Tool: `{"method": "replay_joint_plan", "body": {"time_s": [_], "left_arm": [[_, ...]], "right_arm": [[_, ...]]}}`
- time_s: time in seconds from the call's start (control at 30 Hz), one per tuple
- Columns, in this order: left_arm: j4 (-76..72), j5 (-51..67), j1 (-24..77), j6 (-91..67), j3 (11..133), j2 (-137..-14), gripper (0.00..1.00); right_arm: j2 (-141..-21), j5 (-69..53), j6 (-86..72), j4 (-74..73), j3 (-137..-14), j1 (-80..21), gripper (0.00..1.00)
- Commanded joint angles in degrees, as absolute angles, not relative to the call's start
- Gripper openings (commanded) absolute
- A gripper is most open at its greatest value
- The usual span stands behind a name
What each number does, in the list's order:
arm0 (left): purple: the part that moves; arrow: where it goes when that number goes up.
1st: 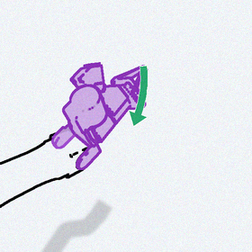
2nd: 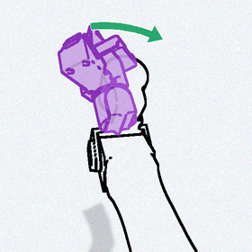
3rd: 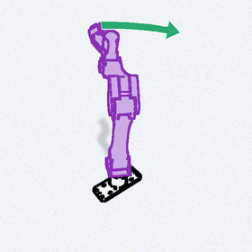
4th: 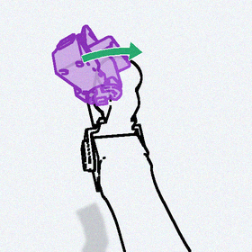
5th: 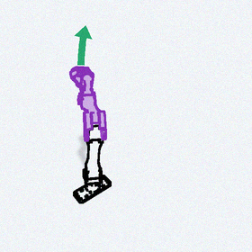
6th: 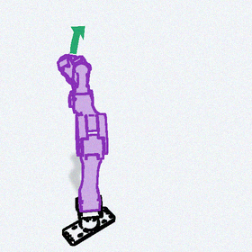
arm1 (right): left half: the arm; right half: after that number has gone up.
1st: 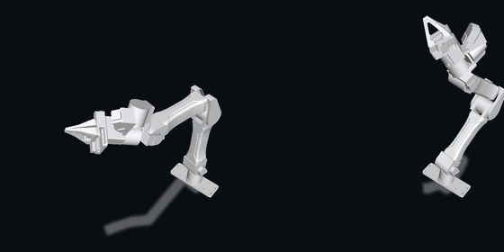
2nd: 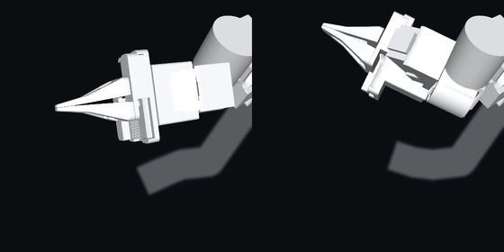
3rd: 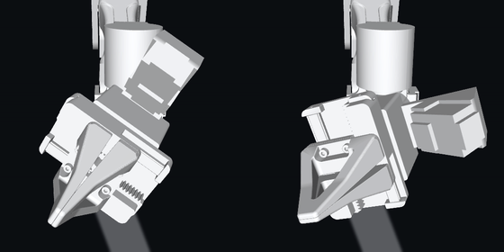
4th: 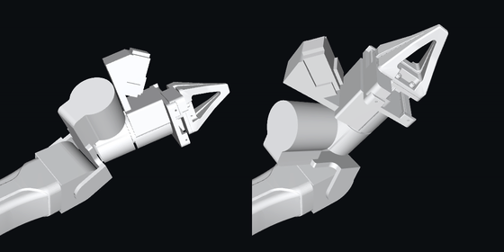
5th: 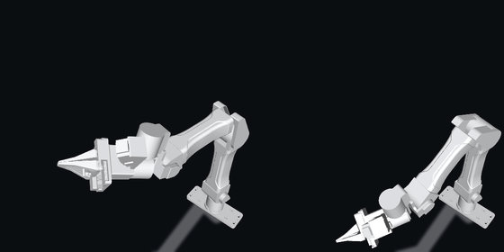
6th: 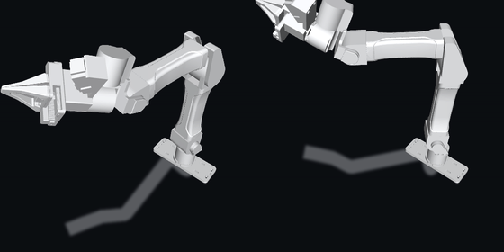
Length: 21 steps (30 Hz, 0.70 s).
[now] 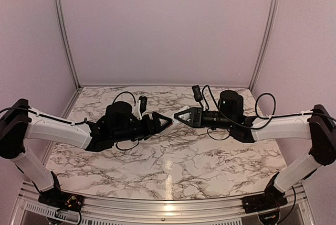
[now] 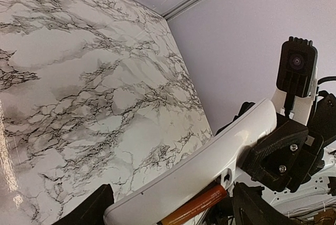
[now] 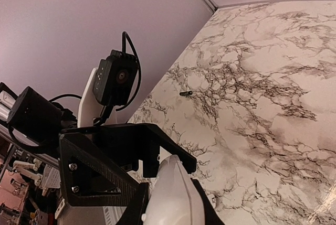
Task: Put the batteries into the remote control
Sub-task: Load the battery into the battery compartment.
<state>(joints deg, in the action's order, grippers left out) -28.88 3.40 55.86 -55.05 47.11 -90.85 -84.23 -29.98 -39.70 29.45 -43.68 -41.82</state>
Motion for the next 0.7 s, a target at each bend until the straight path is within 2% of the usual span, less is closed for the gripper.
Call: {"method": "replay_joint_plan", "body": {"time_s": [0.0,0.27,0.67], "left_arm": [[-29.4,4.4,56.4,-54.6,49.9,-92.0,0.81],[-28.1,3.7,56.6,-53.8,50.6,-92.0,0.81],[-24.8,2.2,56.6,-53.1,51.5,-92.2,0.69]], "right_arm": [[-85.2,-29.4,-38.3,27.8,-46.1,-42.4,0.00],[-85.5,-29.2,-37.8,27.3,-46.1,-42.6,0.00],[-84.9,-29.5,-37.1,26.4,-46.9,-43.0,0.00]]}}
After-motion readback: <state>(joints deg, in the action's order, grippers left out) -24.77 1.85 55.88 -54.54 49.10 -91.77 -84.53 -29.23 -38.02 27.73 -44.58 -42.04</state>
